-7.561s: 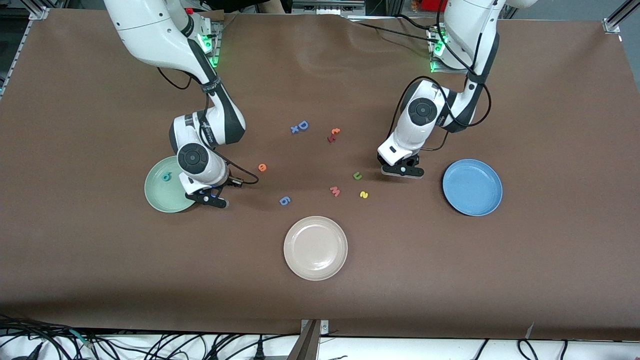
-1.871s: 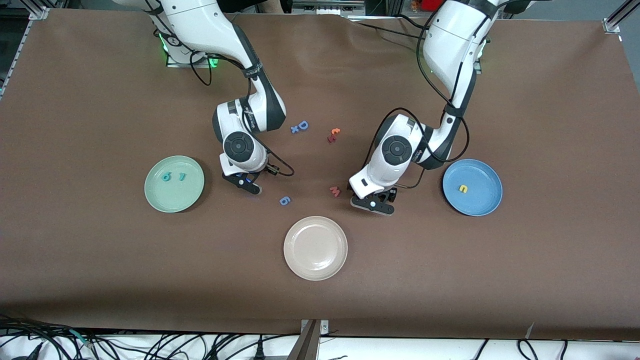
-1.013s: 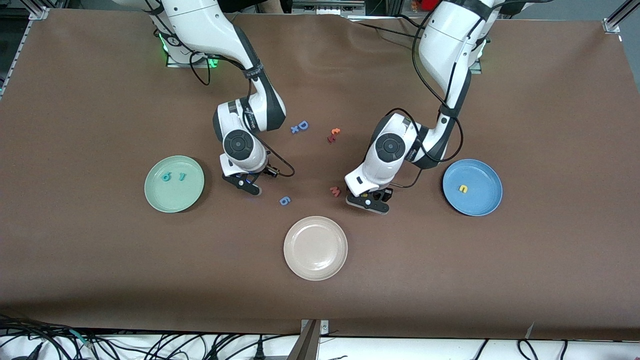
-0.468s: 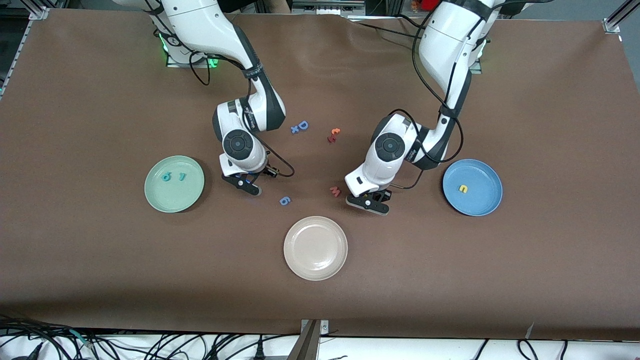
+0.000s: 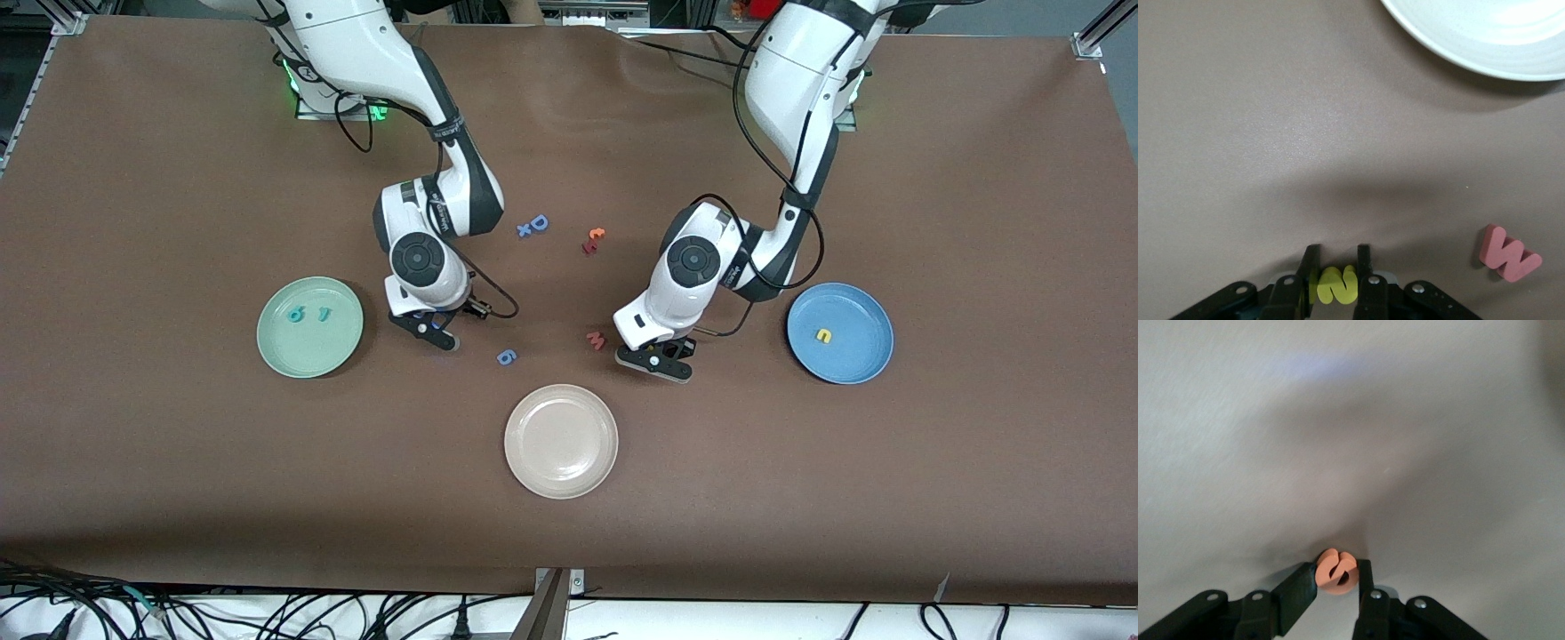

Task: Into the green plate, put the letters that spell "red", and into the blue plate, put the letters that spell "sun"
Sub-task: 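Carry the orange letter to the mint plate while the left carries yellow 2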

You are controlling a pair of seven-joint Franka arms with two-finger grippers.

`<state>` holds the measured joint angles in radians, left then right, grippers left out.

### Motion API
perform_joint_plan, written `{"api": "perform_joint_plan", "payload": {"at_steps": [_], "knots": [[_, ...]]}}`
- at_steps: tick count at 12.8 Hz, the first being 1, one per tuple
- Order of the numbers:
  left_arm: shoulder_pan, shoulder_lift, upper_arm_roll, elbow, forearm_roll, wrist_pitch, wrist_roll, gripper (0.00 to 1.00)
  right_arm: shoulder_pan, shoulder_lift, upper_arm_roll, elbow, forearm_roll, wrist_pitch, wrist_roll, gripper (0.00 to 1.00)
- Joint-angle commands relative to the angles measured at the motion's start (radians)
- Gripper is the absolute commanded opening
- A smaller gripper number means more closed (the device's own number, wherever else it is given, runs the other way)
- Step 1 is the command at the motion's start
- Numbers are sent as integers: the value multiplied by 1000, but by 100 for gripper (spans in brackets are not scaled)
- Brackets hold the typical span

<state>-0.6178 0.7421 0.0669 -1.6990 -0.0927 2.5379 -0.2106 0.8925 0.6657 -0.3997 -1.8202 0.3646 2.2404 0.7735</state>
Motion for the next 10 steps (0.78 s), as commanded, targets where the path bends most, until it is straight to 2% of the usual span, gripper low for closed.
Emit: {"api": "perform_joint_plan", "payload": {"at_steps": [1, 3, 5, 6, 10], "knots": [[-20, 20, 10, 7, 24, 22, -24, 28, 8, -12, -21, 15, -27, -47, -8, 12], [-22, 20, 10, 7, 24, 22, -24, 28, 8, -14, -25, 15, -29, -48, -16, 9], [-20, 20, 10, 7, 24, 22, -24, 27, 8, -43, -76, 15, -50, -117, -74, 10], [-22, 20, 10, 7, 24, 22, -24, 16, 8, -63, -117, 15, -50, -171, -139, 9], [-20, 20, 10, 7, 24, 22, -24, 16, 6, -92, -290, 12, -50, -327, -409, 9]]}}
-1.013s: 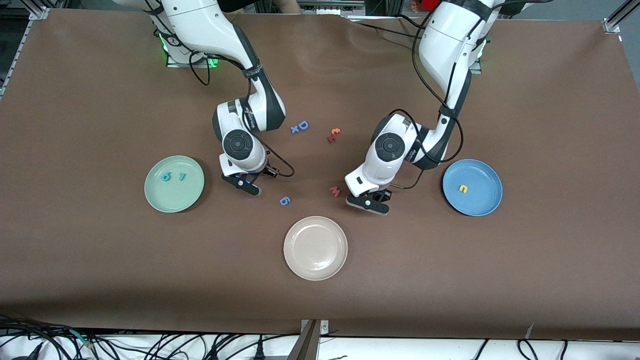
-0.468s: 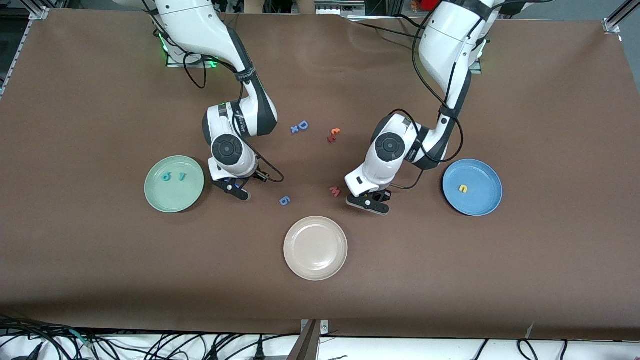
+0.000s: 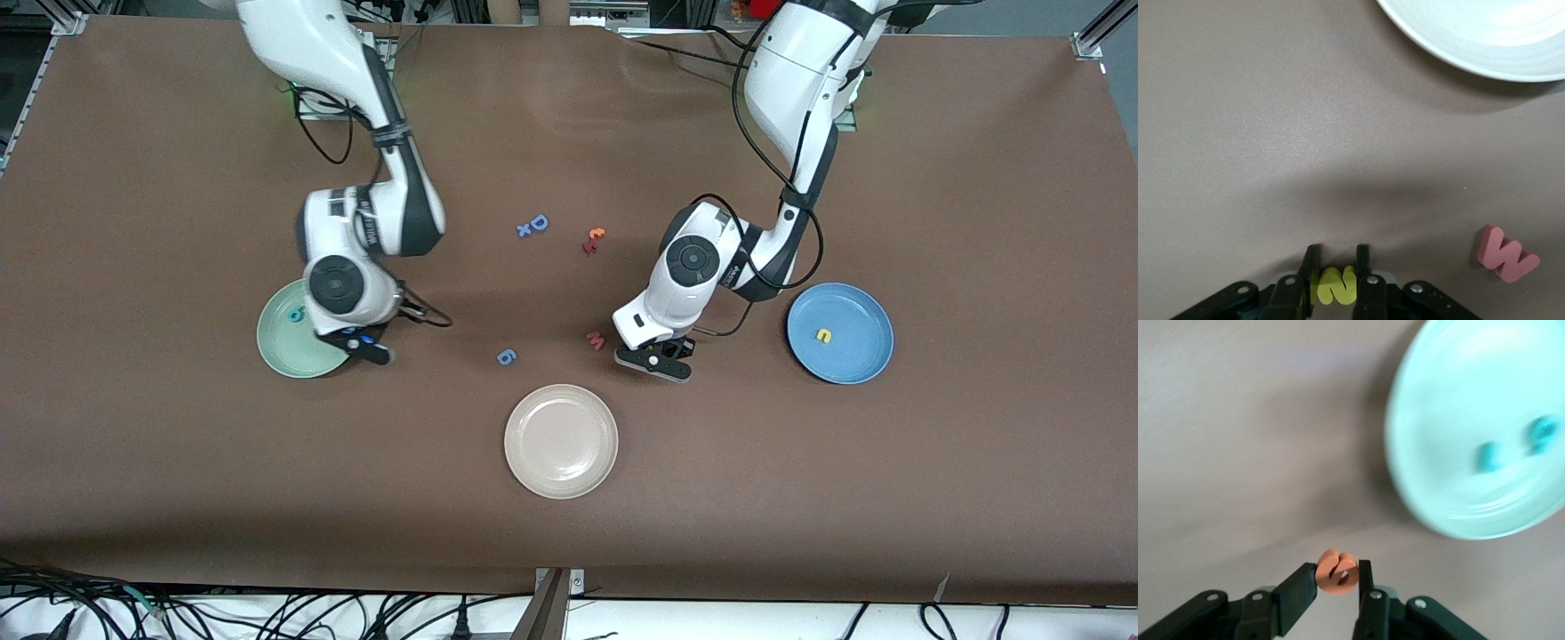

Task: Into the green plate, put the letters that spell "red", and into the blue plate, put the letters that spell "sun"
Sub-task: 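Carry the orange letter to the mint plate while the left carries yellow 2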

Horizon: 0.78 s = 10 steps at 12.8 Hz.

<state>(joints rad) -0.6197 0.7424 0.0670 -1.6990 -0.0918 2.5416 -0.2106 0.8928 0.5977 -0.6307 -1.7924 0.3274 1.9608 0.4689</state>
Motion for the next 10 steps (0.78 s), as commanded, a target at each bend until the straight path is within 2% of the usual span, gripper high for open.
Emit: {"api": "perform_joint_plan", "payload": {"at_steps": [1, 2, 4, 7, 8, 10], "knots": [[-20, 20, 10, 7, 23, 19, -24, 16, 5, -21, -93, -24, -13, -49, -178, 10], [-18, 20, 10, 7, 23, 19, -24, 16, -4, -15, -119, -34, -11, -48, -250, 9], [-17, 20, 10, 9, 23, 19, -24, 13, -49, -1, -119, -56, 4, -19, -308, 9], [-9, 14, 11, 18, 23, 3, -20, 11, -55, 48, -110, -65, 50, 30, -340, 12], [-6, 11, 13, 21, 23, -4, -20, 11, -57, 53, -110, -65, 62, 29, -349, 21], [-5, 3, 16, 27, 23, -38, -16, 11, -57, 51, -110, -65, 64, 20, -352, 49]]}}
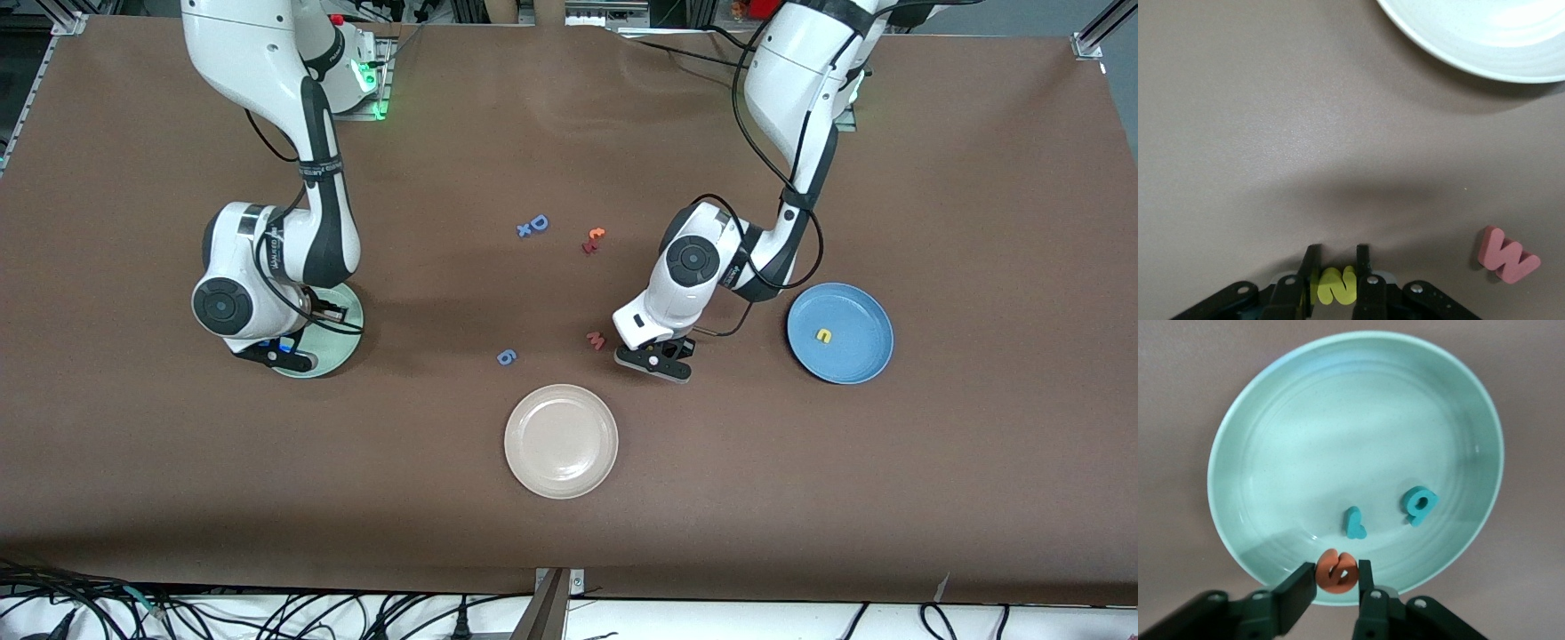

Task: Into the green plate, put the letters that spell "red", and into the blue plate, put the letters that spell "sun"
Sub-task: 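Carry the orange letter to the mint plate while the left carries yellow 2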

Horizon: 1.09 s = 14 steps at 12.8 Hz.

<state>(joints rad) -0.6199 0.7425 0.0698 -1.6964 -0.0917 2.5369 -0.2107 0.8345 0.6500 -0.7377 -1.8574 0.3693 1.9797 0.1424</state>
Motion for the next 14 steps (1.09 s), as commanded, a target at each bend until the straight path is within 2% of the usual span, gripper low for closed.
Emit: {"api": "perform_joint_plan", "payload": {"at_steps": [1, 3, 4, 7, 11, 14], "knots": [[-1, -6, 19, 34, 23, -50, -12, 11, 2, -3, -3, 1, 22, 1, -26, 57], [15, -12, 24, 82, 24, -137, 3, 12, 3, -16, -9, 9, 22, -7, -29, 86], [19, -12, 24, 92, 24, -153, 16, 12, 3, -45, -15, 17, 20, -25, -30, 97], [32, -18, 24, 93, 24, -165, 34, 12, 5, -95, -97, 99, 11, -172, -44, 99], [132, -81, 22, 89, 23, -295, 255, 12, 5, -98, -250, 321, 17, -461, -109, 99], [224, -138, 22, 75, 23, -418, 432, 13, 5, -121, -322, 365, 31, -501, -165, 99]]}}
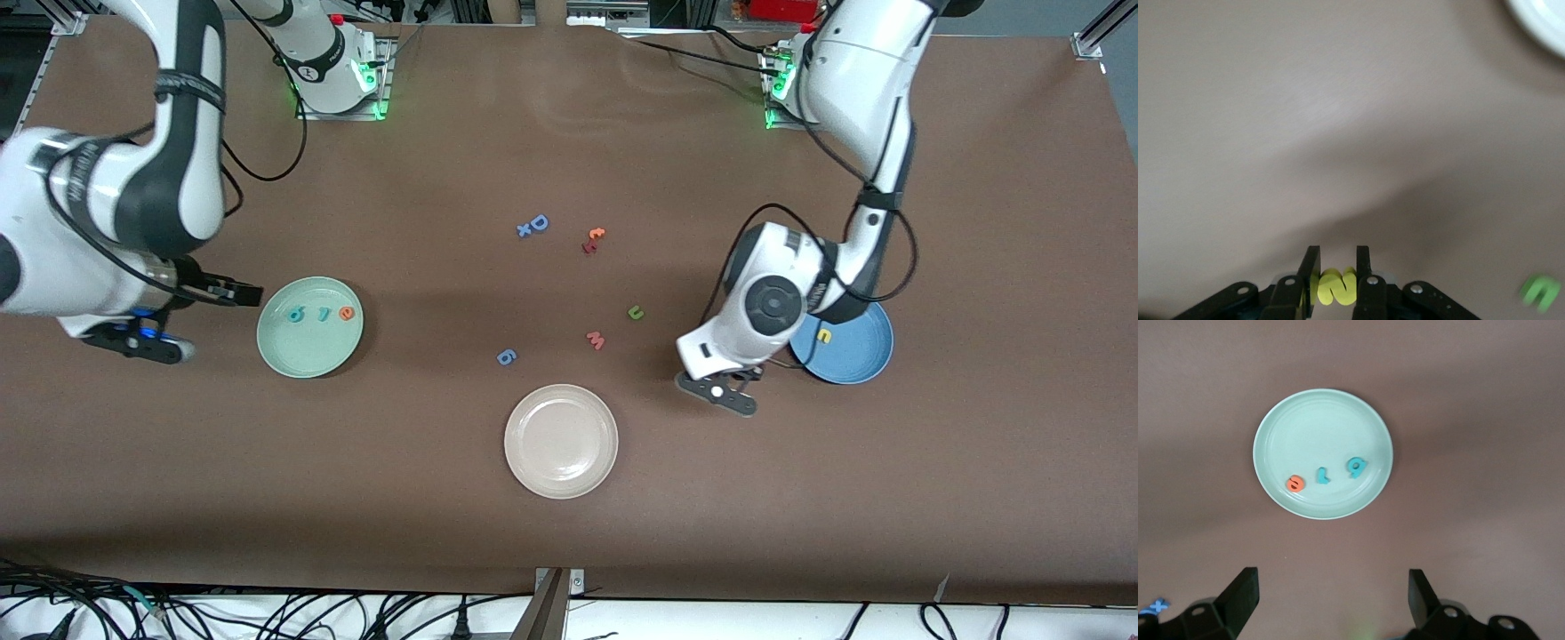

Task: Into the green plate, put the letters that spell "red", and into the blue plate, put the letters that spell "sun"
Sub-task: 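Carry the orange letter to the mint plate while the left carries yellow 2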

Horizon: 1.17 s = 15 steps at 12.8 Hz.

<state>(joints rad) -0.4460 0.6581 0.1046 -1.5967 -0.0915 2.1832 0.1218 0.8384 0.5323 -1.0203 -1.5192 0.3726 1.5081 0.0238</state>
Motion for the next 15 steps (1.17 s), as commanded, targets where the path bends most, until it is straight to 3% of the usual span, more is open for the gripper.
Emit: {"api": "perform_joint_plan", "payload": {"at_steps": [1, 4, 10, 11, 12, 14, 15], "knots": [[82, -64, -13, -28, 22, -91, 143, 14, 1, -30, -46, 31, 46, -29, -50, 99], [163, -81, -11, -38, 24, -198, 213, 15, 1, -52, -66, 39, 48, -31, -51, 99], [292, -98, -11, -103, 102, -233, 242, 16, 7, -58, -58, 39, 48, -17, -50, 99], [305, -92, -11, -104, 102, -235, 231, 30, 7, -58, -63, 39, 48, -17, -50, 99], [312, -85, -11, -104, 101, -237, 214, 59, 7, -60, -66, 40, 48, -17, -51, 99], [320, -77, -11, -104, 98, -237, 203, 92, 7, -81, -64, 74, 46, -19, -51, 99], [322, -75, -11, -103, 90, -237, 203, 97, 7, -83, -64, 86, 46, -23, -51, 99]]}}
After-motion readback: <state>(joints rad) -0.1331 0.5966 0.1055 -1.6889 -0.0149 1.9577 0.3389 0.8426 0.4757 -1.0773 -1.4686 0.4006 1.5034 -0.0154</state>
